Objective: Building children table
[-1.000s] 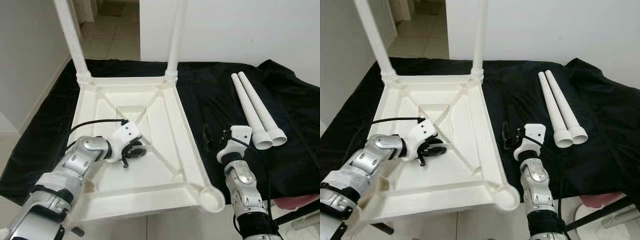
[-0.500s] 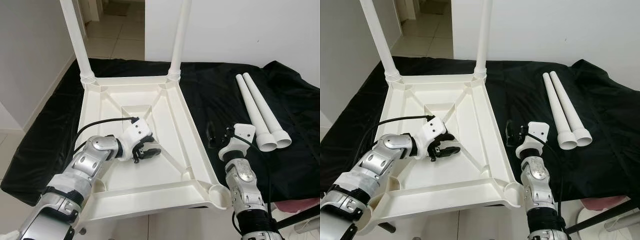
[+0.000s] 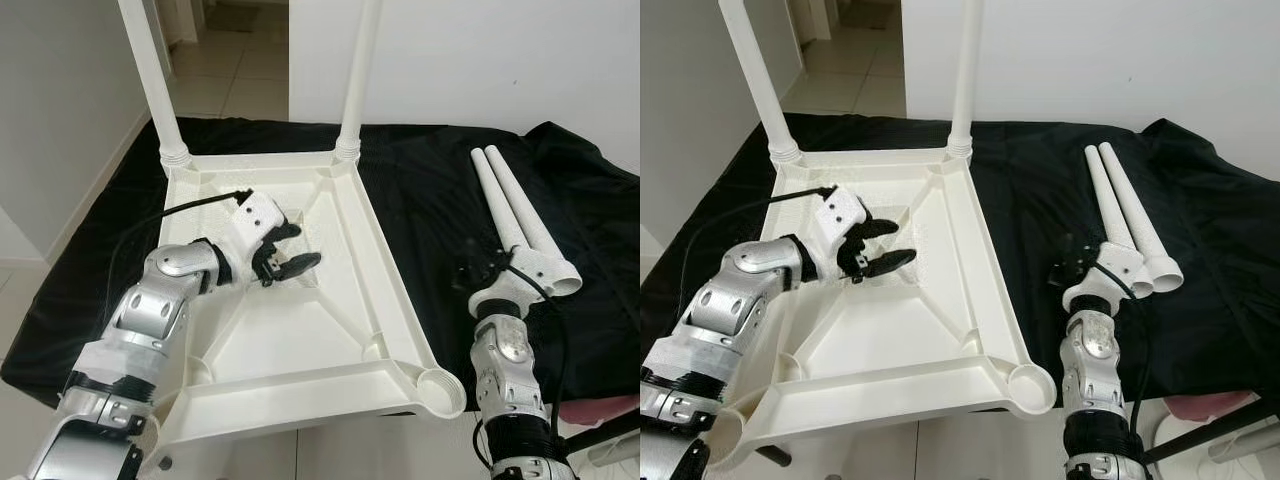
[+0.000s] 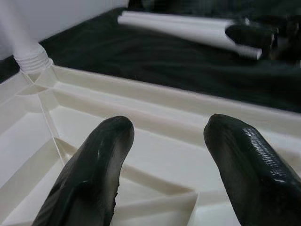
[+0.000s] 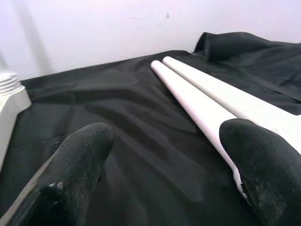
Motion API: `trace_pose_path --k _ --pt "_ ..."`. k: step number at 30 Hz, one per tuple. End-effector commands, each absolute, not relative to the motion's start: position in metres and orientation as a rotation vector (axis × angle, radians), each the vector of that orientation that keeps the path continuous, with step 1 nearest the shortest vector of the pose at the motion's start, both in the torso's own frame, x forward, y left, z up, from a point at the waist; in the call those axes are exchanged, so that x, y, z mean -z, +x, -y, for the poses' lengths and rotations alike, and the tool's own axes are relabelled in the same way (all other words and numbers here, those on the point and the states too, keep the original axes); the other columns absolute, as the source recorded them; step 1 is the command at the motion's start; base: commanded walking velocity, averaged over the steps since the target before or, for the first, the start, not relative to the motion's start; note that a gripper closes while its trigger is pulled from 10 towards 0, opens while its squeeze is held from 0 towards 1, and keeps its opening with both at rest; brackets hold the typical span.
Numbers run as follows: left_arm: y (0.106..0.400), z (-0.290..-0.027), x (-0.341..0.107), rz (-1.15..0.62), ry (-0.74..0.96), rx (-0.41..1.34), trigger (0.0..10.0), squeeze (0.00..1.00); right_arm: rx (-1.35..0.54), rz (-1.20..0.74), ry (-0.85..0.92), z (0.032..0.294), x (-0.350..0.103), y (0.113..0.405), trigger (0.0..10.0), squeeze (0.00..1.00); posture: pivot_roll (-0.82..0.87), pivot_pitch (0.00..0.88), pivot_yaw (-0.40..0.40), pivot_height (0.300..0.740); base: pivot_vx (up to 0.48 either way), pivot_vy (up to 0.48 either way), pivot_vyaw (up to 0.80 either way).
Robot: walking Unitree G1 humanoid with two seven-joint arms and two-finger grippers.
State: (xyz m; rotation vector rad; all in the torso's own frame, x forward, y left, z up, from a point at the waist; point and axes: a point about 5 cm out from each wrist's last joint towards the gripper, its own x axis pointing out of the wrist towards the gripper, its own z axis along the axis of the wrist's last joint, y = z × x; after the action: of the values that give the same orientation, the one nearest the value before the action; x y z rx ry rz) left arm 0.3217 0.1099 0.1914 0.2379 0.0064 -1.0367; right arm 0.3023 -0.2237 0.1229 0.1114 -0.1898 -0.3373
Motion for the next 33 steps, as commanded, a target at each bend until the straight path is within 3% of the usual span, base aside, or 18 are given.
trace_pose_path --k 1,2,8,22,26,33 --pt "0.331 -0.115 -0.196 0.013 0.171 0.834 10.0 0.00 0.354 0.169 0.115 0.225 -0.120 0.303 10.0 0.00 0.01 0.000 -0.023 0.740 0.000 0.000 0.00" --pt "0.333 -0.111 -0.195 -0.019 0.068 0.821 10.0 0.00 0.372 0.166 0.092 0.230 -0.122 0.304 10.0 0.00 0.00 0.000 -0.023 0.740 0.000 0.000 0.00" --pt "0.332 -0.096 -0.200 -0.014 -0.023 0.828 10.0 0.00 0.406 0.167 0.075 0.246 -0.125 0.305 10.0 0.00 -0.01 0.000 -0.023 0.740 0.000 0.000 0.00" --pt "0.317 -0.045 -0.210 -0.006 -0.074 0.940 10.0 0.00 0.497 0.099 0.017 0.279 -0.117 0.302 10.0 0.00 -0.02 0.013 0.005 0.740 0.000 0.000 0.00" --pt "0.316 -0.044 -0.211 -0.010 -0.078 0.931 10.0 0.00 0.498 0.095 0.015 0.280 -0.116 0.302 10.0 0.00 -0.02 0.013 0.005 0.740 0.000 0.000 0.00" --pt "0.303 -0.024 -0.205 -0.045 -0.105 0.986 10.0 0.00 0.394 0.059 -0.024 0.285 -0.115 0.309 10.0 0.00 -0.01 0.043 0.020 0.740 0.000 0.000 0.00"
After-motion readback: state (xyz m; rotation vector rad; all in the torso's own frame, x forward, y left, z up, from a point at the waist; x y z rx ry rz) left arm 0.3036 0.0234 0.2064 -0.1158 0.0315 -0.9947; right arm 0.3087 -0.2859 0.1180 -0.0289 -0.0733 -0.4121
